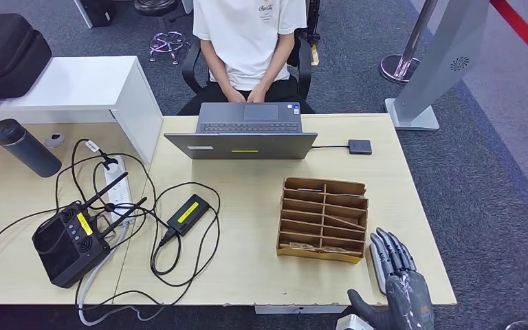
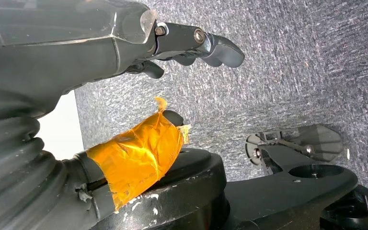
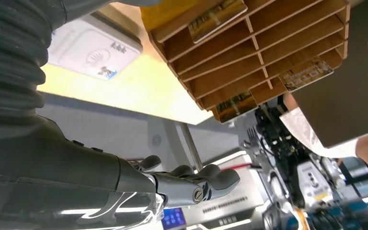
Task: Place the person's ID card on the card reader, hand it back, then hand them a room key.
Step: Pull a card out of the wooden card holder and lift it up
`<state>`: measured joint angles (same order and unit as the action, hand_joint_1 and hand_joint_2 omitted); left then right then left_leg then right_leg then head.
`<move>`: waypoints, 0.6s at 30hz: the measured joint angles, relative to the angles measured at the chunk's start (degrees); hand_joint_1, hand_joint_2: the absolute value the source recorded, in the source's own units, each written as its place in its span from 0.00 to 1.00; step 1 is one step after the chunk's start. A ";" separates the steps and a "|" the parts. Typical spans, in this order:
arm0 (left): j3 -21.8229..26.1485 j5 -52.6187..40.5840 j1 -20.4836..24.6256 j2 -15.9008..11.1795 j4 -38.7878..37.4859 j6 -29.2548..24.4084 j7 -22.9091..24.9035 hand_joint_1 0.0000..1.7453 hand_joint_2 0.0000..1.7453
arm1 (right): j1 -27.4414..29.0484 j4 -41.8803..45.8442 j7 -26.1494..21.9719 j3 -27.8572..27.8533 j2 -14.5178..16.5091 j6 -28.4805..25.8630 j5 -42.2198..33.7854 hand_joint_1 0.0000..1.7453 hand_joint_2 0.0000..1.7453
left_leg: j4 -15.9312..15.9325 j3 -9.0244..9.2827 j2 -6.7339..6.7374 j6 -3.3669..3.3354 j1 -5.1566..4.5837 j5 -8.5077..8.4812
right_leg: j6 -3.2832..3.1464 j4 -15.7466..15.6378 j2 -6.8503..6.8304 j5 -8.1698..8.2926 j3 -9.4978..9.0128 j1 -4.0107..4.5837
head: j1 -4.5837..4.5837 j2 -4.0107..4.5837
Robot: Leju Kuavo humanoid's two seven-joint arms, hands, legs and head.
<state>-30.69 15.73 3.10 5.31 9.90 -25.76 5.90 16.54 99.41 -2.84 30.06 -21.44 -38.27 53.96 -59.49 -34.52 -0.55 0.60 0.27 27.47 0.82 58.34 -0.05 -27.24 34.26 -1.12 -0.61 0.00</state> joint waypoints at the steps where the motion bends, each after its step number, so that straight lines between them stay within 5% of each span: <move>1: 0.00 -0.04 0.00 0.00 0.00 -0.01 0.00 0.00 1.00 | -0.39 -0.49 0.15 0.21 0.25 -0.59 1.35 0.00 1.00 | 0.00 0.00 0.00 0.00 0.00 0.00 | 0.00 0.00 0.00 0.00 0.00 0.00 | 0.00 0.00; 18: -0.19 -1.16 0.02 -0.01 0.00 0.00 0.00 0.00 1.00 | -2.10 -7.35 -3.95 -4.38 9.48 -1.21 15.12 0.00 1.00 | 0.01 0.00 0.00 0.00 0.00 0.00 | 0.00 0.00 0.00 0.00 -0.01 0.00 | 0.00 0.00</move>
<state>-30.88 14.57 3.12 5.30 9.90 -25.76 5.90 14.44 92.06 -6.79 25.68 -11.96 -39.47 69.08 -59.48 -34.51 -0.55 0.60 0.27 27.47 0.81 58.34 -0.05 -27.25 34.25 -1.12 -0.61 0.00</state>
